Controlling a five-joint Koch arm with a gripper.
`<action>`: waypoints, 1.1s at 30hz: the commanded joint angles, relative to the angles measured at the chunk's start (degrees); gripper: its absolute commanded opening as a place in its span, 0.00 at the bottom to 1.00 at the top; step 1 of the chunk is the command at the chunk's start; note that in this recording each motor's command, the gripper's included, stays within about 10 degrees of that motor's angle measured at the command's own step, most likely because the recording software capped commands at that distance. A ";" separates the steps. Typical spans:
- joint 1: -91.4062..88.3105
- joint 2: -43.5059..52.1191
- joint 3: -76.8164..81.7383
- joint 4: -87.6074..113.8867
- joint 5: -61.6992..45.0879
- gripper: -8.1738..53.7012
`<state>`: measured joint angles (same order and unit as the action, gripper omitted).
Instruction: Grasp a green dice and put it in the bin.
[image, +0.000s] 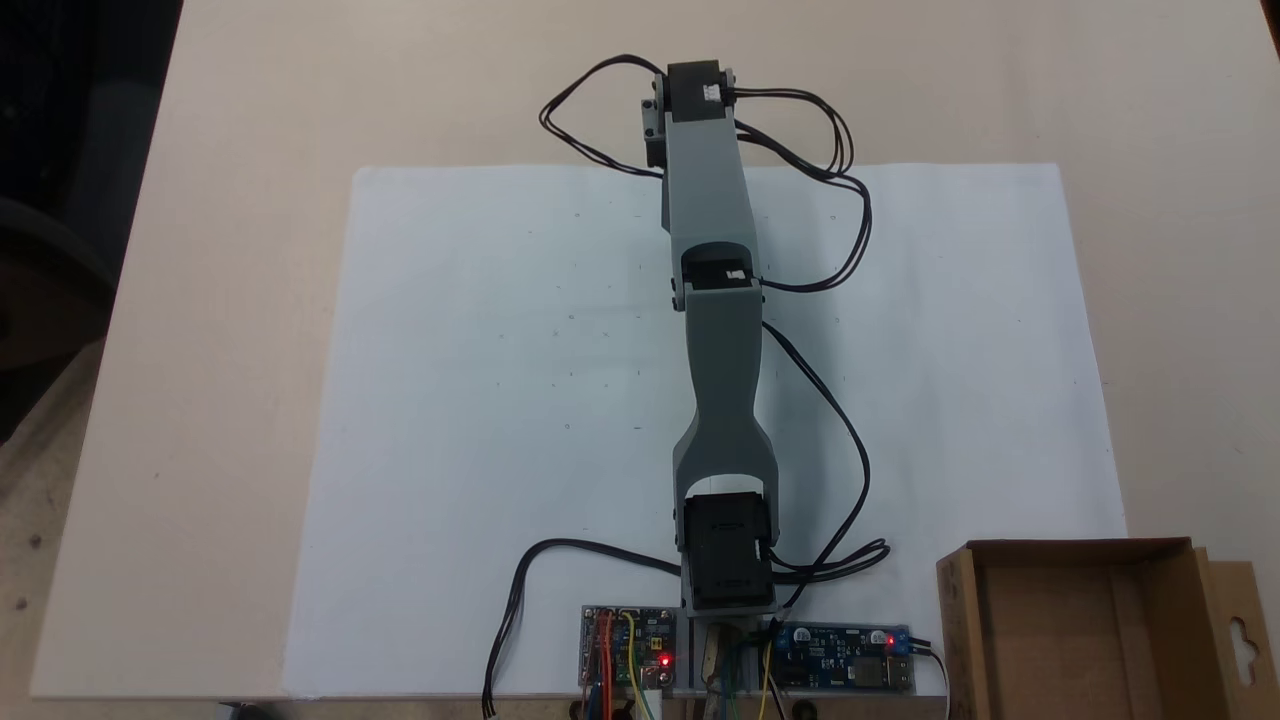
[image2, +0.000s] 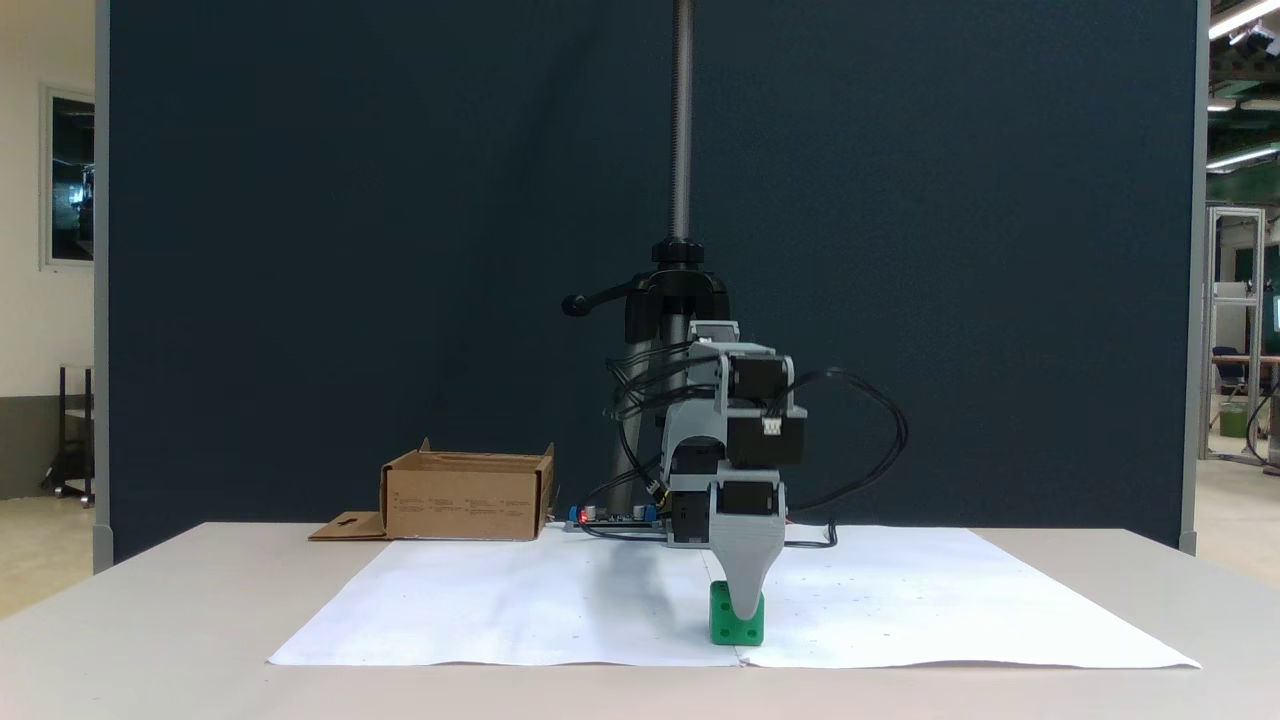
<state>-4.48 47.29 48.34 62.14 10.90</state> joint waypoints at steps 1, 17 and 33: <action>0.35 0.79 -2.81 -0.62 3.87 0.78; 0.70 -1.41 -2.81 -2.29 3.87 0.78; 1.14 -2.11 -2.81 -3.08 3.69 0.71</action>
<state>-3.43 43.86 48.25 61.26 10.90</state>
